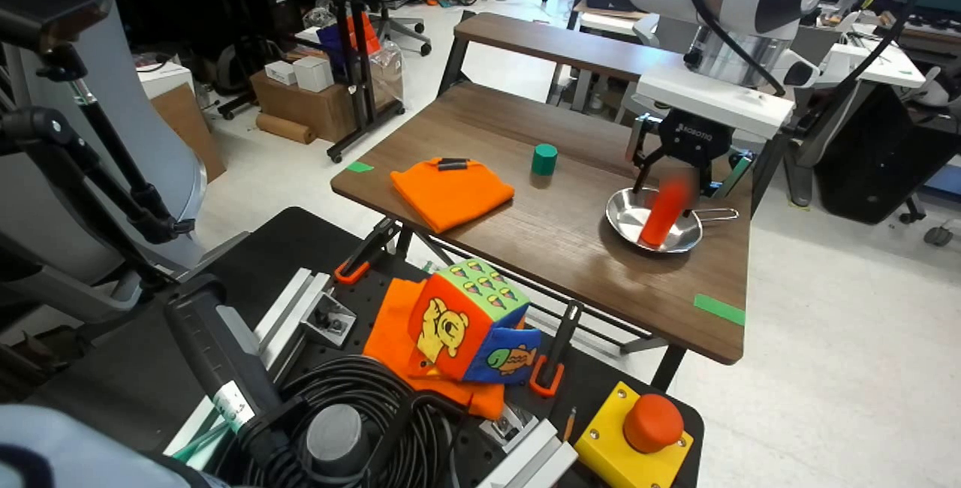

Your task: Pick up the table and put it on the table

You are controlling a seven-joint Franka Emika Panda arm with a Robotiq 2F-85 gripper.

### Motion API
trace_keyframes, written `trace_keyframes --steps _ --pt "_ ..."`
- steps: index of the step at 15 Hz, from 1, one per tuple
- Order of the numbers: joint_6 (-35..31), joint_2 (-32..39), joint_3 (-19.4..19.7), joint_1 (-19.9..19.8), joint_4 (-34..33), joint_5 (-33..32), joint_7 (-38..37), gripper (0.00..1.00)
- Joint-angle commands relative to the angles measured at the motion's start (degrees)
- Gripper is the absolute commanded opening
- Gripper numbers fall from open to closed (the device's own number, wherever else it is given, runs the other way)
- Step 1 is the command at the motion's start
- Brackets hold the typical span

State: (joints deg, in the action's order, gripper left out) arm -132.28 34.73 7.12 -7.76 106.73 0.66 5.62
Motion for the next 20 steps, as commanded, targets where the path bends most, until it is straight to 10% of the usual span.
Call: trace_keyframes --steps 1,5,20 --pt "3.7 1.5 0.5 0.6 -3.0 -2.6 -2.9 0.42" --pt "5.5 0.8 0.7 0.7 -3.1 -4.3 -4.0 0.12" --pt "2.8 -9.1 -3.2 4.5 -3.9 -4.6 -4.7 0.12"
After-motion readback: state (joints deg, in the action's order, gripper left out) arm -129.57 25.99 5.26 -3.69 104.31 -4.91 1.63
